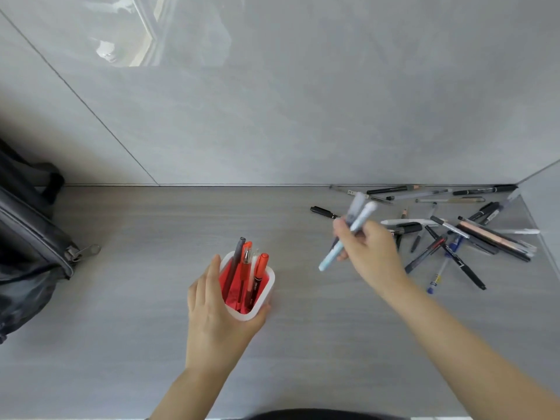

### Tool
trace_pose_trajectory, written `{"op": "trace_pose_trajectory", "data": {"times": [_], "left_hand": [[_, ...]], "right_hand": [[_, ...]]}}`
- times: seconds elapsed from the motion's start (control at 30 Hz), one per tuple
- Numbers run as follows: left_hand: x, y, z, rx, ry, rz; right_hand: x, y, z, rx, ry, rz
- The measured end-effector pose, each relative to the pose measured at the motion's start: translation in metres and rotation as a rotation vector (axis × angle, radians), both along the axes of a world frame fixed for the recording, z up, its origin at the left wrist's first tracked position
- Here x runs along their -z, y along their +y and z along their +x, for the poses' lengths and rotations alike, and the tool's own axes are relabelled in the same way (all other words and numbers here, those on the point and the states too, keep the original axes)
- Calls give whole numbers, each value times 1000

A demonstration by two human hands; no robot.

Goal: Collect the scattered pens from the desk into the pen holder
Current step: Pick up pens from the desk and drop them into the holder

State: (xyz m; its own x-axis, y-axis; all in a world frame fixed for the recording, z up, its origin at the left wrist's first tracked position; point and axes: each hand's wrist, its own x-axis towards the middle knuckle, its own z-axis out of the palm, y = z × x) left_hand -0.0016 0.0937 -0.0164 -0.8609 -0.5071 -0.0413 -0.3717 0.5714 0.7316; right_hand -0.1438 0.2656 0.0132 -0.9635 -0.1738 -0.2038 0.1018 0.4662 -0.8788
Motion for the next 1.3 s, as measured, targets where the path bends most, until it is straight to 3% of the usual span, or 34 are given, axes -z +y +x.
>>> {"op": "trace_pose_trajectory", "data": {"times": [0.07,0.13,0.3,0.4,0.5,0.63,0.8,0.93,1.0,1.13,1.3], "left_hand": [[1,8,-7,39,13,-1],[3,17,-14,85,24,-25],[9,33,-26,222,5,-61],[8,37,-29,266,18,-71],[-9,43,-30,180,2,103],[-20,53,-42,192,-20,187],[-40,101,-54,341,52,208],[-46,111,-69,744,-33,322],[-32,105,-89,832,-21,199],[7,121,-145,664,-69,-100],[36,164,-199,767,-272,-455]], "right_hand": [[-35,3,17,36,49,-309],[-48,-3,36,-83,33,-419],[-12,-16,64,-235,-165,-177],[-5,-9,68,-187,-115,-137],[3,10,67,-109,8,-129],[16,35,71,-373,-179,45],[-3,43,73,-96,-56,-236],[-26,84,66,29,101,-352],[-30,107,63,77,142,-335],[-20,161,60,266,152,-254],[-14,191,50,372,125,-220]]}}
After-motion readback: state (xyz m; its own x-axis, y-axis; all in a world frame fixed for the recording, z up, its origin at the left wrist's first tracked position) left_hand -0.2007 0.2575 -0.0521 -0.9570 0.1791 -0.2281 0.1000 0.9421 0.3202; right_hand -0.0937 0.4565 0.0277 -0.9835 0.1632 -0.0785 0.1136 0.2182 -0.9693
